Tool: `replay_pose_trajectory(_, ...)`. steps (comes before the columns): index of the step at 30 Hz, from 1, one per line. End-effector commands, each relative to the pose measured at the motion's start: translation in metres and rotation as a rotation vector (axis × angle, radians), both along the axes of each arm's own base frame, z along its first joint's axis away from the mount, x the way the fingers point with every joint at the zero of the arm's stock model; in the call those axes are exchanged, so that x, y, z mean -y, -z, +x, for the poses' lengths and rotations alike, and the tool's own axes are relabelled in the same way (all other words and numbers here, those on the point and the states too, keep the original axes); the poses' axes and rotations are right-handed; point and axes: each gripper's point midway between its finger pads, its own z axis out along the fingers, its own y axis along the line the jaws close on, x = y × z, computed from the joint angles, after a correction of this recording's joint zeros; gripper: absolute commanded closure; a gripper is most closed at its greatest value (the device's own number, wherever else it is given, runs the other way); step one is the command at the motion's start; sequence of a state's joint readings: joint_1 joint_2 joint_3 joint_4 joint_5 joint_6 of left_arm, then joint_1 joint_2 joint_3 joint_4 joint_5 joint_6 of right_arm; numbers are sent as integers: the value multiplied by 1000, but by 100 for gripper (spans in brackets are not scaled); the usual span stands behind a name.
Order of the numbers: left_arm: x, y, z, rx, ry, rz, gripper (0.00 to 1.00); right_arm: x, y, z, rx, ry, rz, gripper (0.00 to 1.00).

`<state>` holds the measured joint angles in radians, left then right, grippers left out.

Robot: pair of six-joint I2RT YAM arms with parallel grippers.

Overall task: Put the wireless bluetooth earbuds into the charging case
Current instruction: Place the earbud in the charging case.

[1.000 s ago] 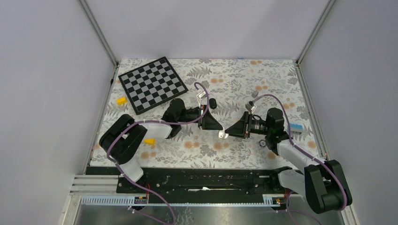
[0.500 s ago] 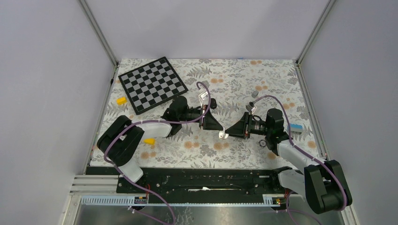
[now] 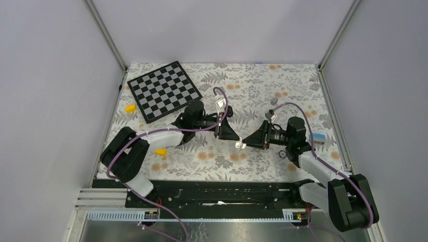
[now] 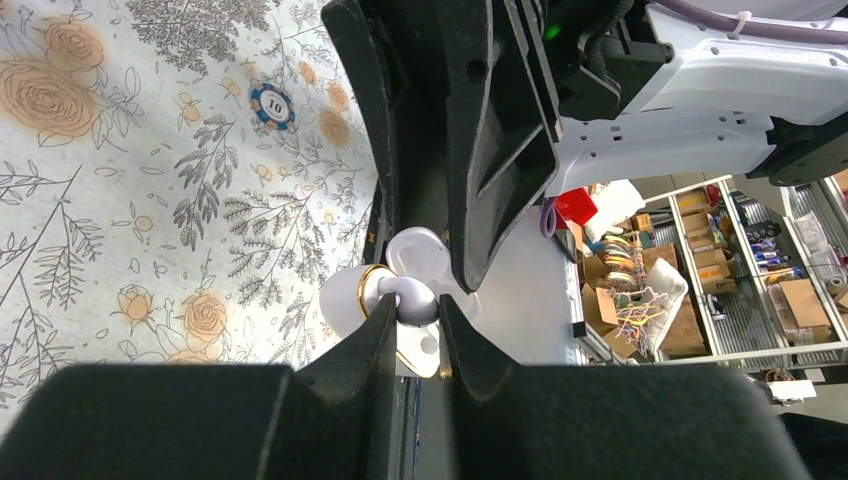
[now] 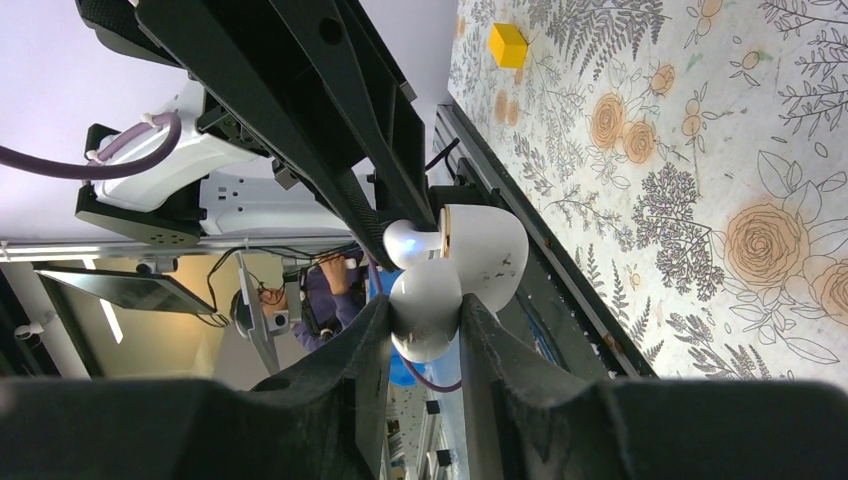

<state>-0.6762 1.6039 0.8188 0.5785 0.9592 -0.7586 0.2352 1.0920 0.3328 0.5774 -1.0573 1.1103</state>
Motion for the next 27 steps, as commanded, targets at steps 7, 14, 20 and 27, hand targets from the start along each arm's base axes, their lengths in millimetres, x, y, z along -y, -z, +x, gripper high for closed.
replay_pose_trajectory(7,0,-12,19,92,-81,30,68,-2,-22,-9,73,-63,43,100)
replay_pose_trajectory(14,-2,-16,24,123,-101,64,57,-1,-19,-13,72,-66,42,100)
replay_pose_trajectory(20,-4,-16,24,129,-110,83,56,-1,-19,-14,77,-71,42,100)
replay_pose_trajectory(27,-9,-36,25,172,-140,75,54,0,-7,-15,69,-71,10,100)
